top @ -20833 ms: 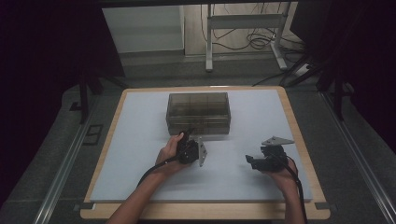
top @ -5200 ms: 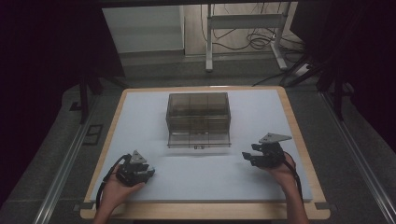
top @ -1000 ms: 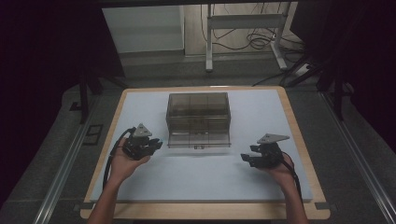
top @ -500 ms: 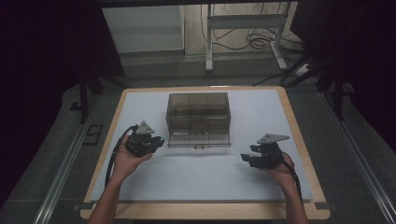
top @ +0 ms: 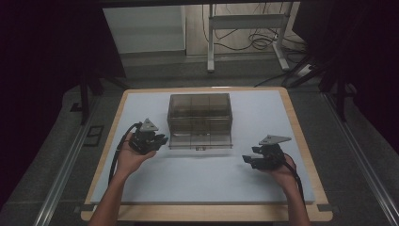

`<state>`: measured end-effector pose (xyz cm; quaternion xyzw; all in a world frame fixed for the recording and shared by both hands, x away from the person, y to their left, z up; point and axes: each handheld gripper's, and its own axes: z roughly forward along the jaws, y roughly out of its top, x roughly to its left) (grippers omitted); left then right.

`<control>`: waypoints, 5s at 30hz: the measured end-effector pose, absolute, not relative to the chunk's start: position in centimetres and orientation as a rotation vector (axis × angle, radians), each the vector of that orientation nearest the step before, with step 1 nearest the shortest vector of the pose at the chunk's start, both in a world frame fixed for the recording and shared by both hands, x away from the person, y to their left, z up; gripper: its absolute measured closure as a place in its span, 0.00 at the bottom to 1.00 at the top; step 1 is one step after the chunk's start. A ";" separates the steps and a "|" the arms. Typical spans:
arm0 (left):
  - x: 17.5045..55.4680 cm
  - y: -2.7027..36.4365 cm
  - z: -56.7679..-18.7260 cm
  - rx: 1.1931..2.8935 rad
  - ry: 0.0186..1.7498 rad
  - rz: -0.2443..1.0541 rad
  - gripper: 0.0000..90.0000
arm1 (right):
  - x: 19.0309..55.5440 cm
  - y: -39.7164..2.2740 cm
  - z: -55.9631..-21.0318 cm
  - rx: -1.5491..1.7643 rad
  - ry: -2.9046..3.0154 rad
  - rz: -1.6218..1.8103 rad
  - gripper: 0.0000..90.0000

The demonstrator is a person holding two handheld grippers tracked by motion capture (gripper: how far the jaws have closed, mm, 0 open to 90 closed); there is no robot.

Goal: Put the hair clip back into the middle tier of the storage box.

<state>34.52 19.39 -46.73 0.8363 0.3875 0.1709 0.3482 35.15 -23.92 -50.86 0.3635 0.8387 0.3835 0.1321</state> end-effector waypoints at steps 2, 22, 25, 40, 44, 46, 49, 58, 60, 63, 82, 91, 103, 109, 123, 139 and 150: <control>34.6 19.2 -46.7 2.172 1.001 0.445 0.86 | 35.2 -23.9 -50.9 1.055 2.434 1.113 0.44; 35.5 17.8 -46.1 2.179 0.971 0.446 0.86 | 35.2 -23.9 -50.9 1.056 2.436 1.111 0.44; 35.7 17.6 -46.1 2.181 0.967 0.446 0.86 | 35.2 -23.8 -50.9 1.056 2.437 1.110 0.44; 36.8 16.0 -46.2 2.198 0.950 0.438 0.86 | 35.2 -23.8 -51.0 1.052 2.443 1.106 0.44; 37.1 15.5 -46.1 2.201 0.949 0.440 0.86 | 35.3 -23.7 -51.1 1.053 2.450 1.101 0.44; 37.3 15.2 -46.1 2.205 0.942 0.439 0.86 | 35.2 -23.7 -51.1 1.051 2.451 1.101 0.44; 37.5 14.8 -46.2 2.207 0.940 0.436 0.86 | 35.3 -23.7 -51.1 1.053 2.450 1.103 0.44; 38.2 14.3 -47.1 2.231 0.948 0.421 0.86 | 35.2 -23.8 -51.0 1.052 2.448 1.114 0.43; 38.3 14.2 -47.2 2.228 0.953 0.420 0.86 | 35.2 -23.8 -51.0 1.056 2.448 1.111 0.43; 38.4 14.1 -47.3 2.234 0.951 0.419 0.86 | 35.2 -23.8 -51.0 1.052 2.451 1.109 0.43; 38.9 12.7 -48.7 2.271 0.943 0.399 0.85 | 35.2 -23.7 -51.0 1.044 2.456 1.114 0.43; 38.7 12.9 -48.7 2.262 0.946 0.407 0.81 | 35.2 -23.7 -51.0 1.047 2.454 1.112 0.43; 37.6 13.9 -47.6 2.188 0.934 0.416 0.59 | 35.2 -23.8 -51.0 1.049 2.450 1.114 0.43; 37.0 14.6 -47.4 2.174 0.901 0.380 0.45 | 35.2 -23.7 -51.0 1.048 2.456 1.110 0.42; 34.2 16.4 -47.2 2.145 0.881 0.437 0.31 | 35.0 -23.3 -50.8 1.034 2.457 1.119 0.42; 31.1 19.6 -48.9 2.098 0.943 0.458 0.25 | 34.9 -23.0 -50.7 1.018 2.461 1.116 0.42; 30.3 21.2 -51.6 2.093 1.016 0.453 0.24 | 34.7 -22.7 -50.5 1.008 2.466 1.121 0.42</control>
